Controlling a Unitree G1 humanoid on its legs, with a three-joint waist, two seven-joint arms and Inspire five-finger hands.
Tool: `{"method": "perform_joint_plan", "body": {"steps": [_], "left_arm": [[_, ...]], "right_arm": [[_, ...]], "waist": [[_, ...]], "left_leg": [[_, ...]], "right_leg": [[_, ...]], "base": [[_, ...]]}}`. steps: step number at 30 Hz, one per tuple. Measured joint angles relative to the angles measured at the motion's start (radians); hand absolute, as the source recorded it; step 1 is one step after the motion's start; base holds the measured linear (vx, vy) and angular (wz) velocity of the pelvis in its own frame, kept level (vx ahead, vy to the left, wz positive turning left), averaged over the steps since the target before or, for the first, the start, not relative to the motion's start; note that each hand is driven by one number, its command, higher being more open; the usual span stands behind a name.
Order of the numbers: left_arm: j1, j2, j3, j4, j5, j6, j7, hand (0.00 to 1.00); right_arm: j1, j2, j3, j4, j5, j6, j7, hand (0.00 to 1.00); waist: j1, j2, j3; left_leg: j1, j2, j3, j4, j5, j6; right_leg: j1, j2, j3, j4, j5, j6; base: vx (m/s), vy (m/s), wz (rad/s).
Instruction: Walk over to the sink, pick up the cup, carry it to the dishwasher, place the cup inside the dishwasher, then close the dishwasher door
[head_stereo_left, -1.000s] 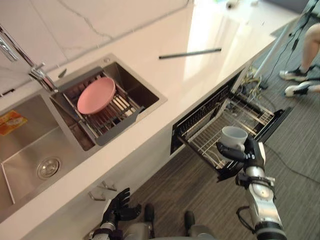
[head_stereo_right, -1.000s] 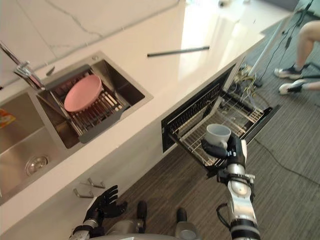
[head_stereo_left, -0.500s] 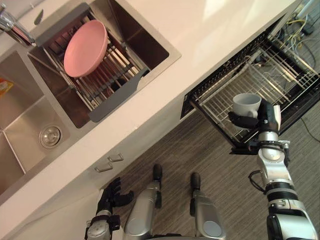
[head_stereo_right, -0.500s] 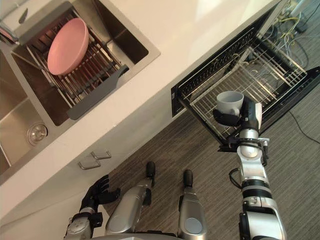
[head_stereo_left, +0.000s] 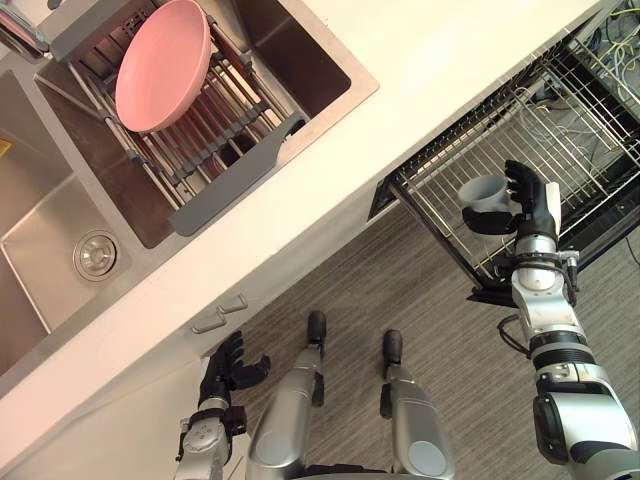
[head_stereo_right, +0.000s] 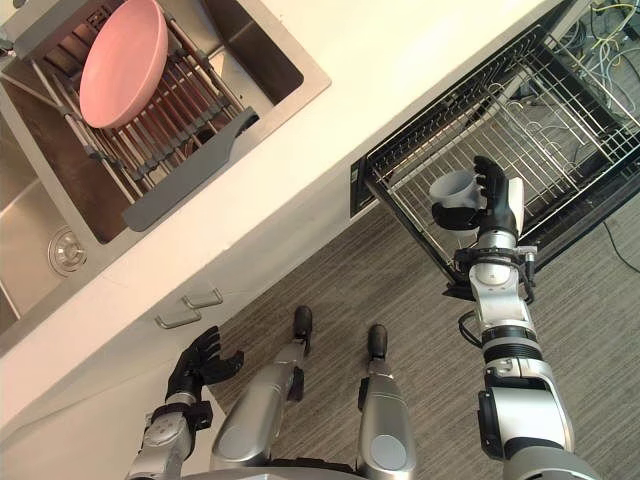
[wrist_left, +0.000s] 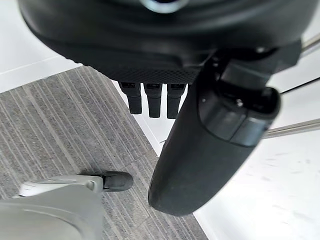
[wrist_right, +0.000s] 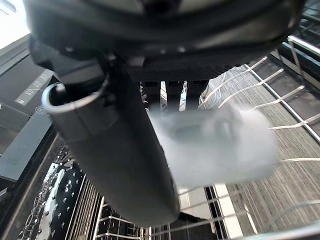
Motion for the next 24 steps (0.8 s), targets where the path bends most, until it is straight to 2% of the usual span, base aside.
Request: {"method": "perform_joint_plan", "body": {"steps": [4,9,14,19,20,24], "left_arm": [[0.000,-0.017,0.001,0.000,0.000,0.000,0.018,0.90],[0.000,-0.024,0.016,-0.005,0.000,0.003,0.018,0.90],[0.003,-0.022,0.058,-0.003,0.001,0.022,0.014,0.90],[0.016,-0.018,0.106,0.030,0.010,0.038,-0.010,0.90],[0.027,-0.018,0.115,0.045,0.013,0.042,-0.013,0.90],[0.073,-0.021,0.152,0.077,0.023,0.048,-0.025,0.90]], "right_arm": [[0.025,0.027,-0.021,-0.043,0.001,0.009,-0.010,0.90],[0.162,0.112,-0.078,-0.229,0.035,0.008,-0.022,0.90],[0.352,0.209,-0.118,-0.407,0.072,0.006,-0.015,0.90],[0.564,0.296,-0.123,-0.600,0.072,-0.007,0.036,0.90],[0.621,0.326,-0.123,-0.651,0.072,-0.018,0.056,0.90],[0.715,0.381,-0.123,-0.765,0.074,-0.047,0.090,0.90]], "waist": [[-0.002,-0.002,0.001],[-0.004,-0.013,0.002],[-0.018,-0.041,-0.011],[-0.034,-0.095,-0.063],[-0.037,-0.108,-0.095],[-0.038,-0.122,-0.160]], "left_leg": [[0.034,0.001,-0.001,-0.029,0.011,0.000],[0.088,0.005,-0.006,-0.056,0.014,-0.003],[0.148,0.007,-0.030,-0.076,0.019,-0.010],[0.196,0.002,-0.049,-0.076,0.010,-0.018],[0.205,0.001,-0.053,-0.075,-0.005,-0.021],[0.226,-0.003,-0.057,-0.071,-0.021,-0.019]], "right_leg": [[0.020,0.001,-0.004,0.000,-0.002,-0.002],[0.065,0.007,-0.010,-0.003,-0.011,-0.007],[0.128,0.009,-0.037,-0.005,-0.030,-0.007],[0.188,0.006,-0.061,-0.005,-0.051,-0.007],[0.198,0.007,-0.067,-0.005,-0.062,-0.007],[0.225,0.004,-0.072,-0.005,-0.073,-0.008]], "base": [[0.00,0.000,0.00],[0.00,-0.005,0.01],[0.04,-0.032,0.14],[0.04,-0.024,0.14],[0.01,-0.020,0.09],[0.01,-0.005,0.04]]}}
